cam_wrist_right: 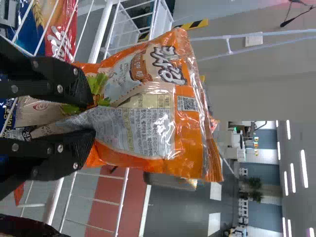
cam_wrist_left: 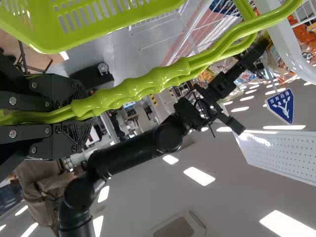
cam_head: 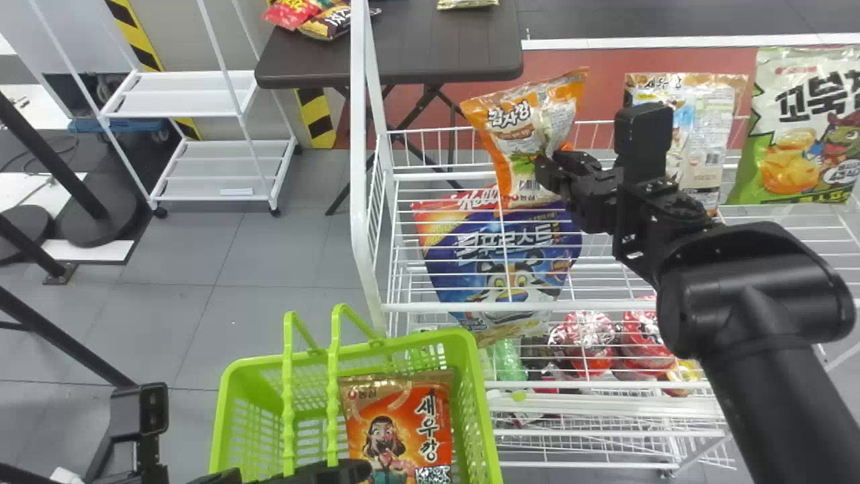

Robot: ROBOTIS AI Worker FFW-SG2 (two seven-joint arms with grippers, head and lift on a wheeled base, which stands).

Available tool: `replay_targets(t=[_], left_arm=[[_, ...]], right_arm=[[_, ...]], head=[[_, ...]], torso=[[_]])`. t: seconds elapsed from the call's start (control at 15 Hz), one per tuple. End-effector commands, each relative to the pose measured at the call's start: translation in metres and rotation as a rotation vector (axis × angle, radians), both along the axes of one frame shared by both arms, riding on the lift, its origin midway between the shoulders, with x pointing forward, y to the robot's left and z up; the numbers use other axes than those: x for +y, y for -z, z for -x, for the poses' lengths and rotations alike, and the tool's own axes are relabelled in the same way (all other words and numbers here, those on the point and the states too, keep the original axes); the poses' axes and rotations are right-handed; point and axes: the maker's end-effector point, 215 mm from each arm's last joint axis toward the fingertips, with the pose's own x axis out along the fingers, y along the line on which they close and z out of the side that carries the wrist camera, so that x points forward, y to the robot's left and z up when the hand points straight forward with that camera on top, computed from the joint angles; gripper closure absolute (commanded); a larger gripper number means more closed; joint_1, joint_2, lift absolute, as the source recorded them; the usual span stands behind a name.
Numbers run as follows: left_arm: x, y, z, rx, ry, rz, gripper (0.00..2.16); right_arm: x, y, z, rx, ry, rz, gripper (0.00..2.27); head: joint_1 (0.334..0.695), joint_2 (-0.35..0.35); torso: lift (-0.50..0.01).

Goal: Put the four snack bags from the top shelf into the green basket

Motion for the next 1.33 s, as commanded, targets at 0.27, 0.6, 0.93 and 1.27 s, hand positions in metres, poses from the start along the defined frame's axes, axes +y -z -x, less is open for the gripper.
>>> replay_targets(t=[0.27, 0.6, 0.93, 1.27], left_arm=[[0.002, 0.0, 0.001, 0.002, -0.001, 0.008, 2.15], [0.001, 0.002, -0.002, 0.005, -0.001, 0.011, 2.15], [-0.001, 0.001, -0.003, 0.005, 0.003, 0.015, 2.15], [-0.001, 0.002, -0.003, 0.005, 0.002, 0.015, 2.15]], right_arm=[[-0.011, -0.041, 0.058, -0.029, -0.006, -0.103, 2.25], [-0.003, -0.05, 0.166, 0.124, -0.042, -0.201, 2.25], [0.058, 0.0, 0.268, 0.407, -0.192, -0.231, 2.25], [0.123, 0.026, 0.313, 0.549, -0.332, -0.24, 2.25]], head=[[0.695, 0.086], [0.695, 0.087], [0.695, 0.168], [0.695, 0.321]], torso=[[0.0], [0.0], [0.0], [0.0]])
